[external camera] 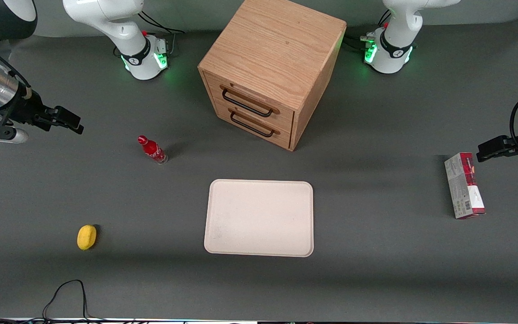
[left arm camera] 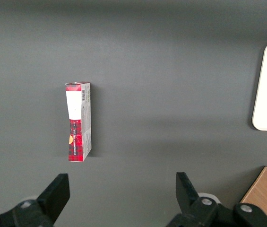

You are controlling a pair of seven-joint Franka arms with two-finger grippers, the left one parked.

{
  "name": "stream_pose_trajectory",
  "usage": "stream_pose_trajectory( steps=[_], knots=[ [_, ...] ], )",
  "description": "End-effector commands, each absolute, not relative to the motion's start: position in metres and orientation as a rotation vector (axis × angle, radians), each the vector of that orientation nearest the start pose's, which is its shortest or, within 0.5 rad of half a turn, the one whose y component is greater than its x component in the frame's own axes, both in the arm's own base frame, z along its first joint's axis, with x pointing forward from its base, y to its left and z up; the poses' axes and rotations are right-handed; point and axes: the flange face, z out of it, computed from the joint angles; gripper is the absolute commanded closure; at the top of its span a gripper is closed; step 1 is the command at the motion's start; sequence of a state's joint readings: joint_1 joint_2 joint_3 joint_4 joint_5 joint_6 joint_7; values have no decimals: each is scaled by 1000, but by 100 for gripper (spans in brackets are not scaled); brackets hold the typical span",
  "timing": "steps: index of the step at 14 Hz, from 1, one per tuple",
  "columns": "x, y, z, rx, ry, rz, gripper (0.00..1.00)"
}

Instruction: Open upper drawer

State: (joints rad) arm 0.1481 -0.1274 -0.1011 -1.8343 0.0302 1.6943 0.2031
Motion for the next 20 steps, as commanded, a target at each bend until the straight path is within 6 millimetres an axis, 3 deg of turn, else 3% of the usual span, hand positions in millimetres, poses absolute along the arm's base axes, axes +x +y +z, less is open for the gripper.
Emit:
stream_pose_trajectory(
  steps=[1, 4, 5, 8, 9, 13, 14, 16, 20],
  knots=[
    [520, 28, 587, -3110, 218, 6, 0],
    [533, 33, 583, -3110, 206, 13, 0],
    [541, 47, 579, -3113, 164, 20, 0],
    [551, 137, 580, -3107, -166, 4, 0],
    [549, 175, 575, -3081, -266, 23, 0],
    [515, 320, 578, -2940, -725, 33, 0],
    [500, 355, 569, -2862, -802, 104, 0],
    [489, 385, 559, -2687, -875, 202, 0],
    [490, 398, 521, -2518, -1020, 303, 0]
  ],
)
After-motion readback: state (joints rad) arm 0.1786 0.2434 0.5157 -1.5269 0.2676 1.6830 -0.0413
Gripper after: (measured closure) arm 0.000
